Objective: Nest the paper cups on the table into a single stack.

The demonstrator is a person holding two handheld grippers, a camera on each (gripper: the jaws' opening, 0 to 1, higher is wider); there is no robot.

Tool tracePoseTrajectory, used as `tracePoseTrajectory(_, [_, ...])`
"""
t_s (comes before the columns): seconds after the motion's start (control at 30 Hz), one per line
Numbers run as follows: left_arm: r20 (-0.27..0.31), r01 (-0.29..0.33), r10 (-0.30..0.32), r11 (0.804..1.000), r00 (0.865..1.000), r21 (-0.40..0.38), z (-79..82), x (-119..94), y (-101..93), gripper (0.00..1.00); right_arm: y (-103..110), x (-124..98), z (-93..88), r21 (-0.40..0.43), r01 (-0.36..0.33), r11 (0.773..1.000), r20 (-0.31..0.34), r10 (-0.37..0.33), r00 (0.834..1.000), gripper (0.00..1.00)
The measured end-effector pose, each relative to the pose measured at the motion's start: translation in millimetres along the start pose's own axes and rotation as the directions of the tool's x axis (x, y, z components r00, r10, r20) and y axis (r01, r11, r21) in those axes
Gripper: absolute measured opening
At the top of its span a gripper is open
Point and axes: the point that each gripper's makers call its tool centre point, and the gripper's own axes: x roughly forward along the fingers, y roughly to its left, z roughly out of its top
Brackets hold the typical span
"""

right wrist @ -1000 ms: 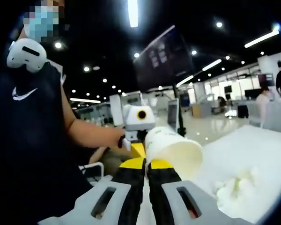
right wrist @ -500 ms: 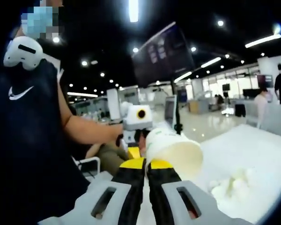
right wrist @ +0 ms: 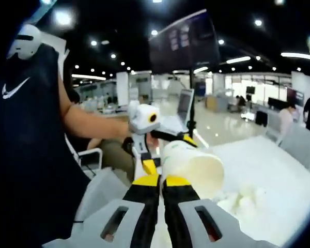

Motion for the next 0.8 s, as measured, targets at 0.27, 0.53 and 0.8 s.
tracePoseTrajectory(0.27, [-0.048,-0.049,0.05,0.999,0.998,0.017,-19.3,-9,8.7,0.98,-1,0,-17.0,-0.051,-0.027,0.998,-0.224,0.015,0.974,0.0])
tracePoseTrajectory(0.53, [-0.048,-0.087,0.087,0.996,0.995,-0.006,-26.6,-14,18.5,0.98,-8,1,-21.7,-0.138,-0.044,0.989,-0.416,-0.017,0.909,0.0])
tracePoseTrajectory(0.8, [-0.047,-0.106,0.105,0.994,0.993,-0.024,-32.3,-24,26.6,0.98,-2,-7,-31.3,-0.143,-0.111,0.983,-0.606,0.002,0.795,0.0])
